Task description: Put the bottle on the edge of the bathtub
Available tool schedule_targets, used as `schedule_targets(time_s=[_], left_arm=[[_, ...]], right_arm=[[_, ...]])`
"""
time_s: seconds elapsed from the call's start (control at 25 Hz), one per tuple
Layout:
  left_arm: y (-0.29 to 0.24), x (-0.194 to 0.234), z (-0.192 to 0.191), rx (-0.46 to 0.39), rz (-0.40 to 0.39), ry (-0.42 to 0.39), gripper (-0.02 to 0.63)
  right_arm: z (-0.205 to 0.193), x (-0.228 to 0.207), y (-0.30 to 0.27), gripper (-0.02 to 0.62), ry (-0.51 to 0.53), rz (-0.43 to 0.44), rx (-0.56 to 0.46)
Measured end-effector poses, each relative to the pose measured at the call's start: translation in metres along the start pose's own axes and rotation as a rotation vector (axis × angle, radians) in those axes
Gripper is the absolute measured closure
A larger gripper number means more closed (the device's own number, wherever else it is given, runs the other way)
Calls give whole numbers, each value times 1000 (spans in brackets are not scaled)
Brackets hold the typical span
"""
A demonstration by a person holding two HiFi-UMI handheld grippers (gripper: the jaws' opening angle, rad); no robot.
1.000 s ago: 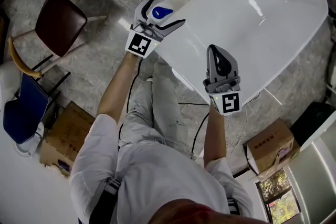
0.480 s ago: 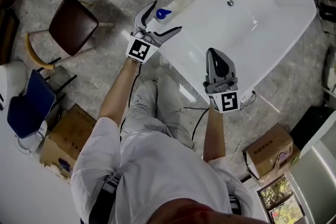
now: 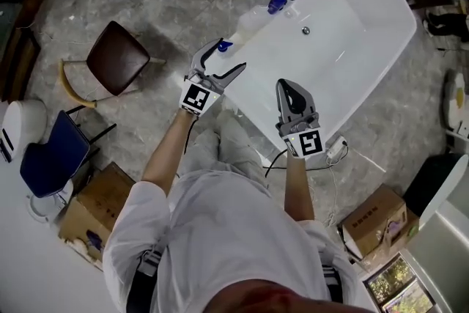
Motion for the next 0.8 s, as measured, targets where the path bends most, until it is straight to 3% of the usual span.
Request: schedule_targets(time_s=[0.4,0.8], left_arm=[[33,-30,71,35,29,5,436],[71,-37,135,-35,163,52,607]], right_arm=[[78,-1,-1,594,10,31,-24],[117,5,-16,595,53,115,-36]])
Point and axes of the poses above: the fingertips, and each gripper's own axes: y backward along the fingers, x to its left, z out of its top, the point moved 2 cm from there along y, backward along the fingers, and after that the axes turned 9 degrees about y, right-handed, at the moved point
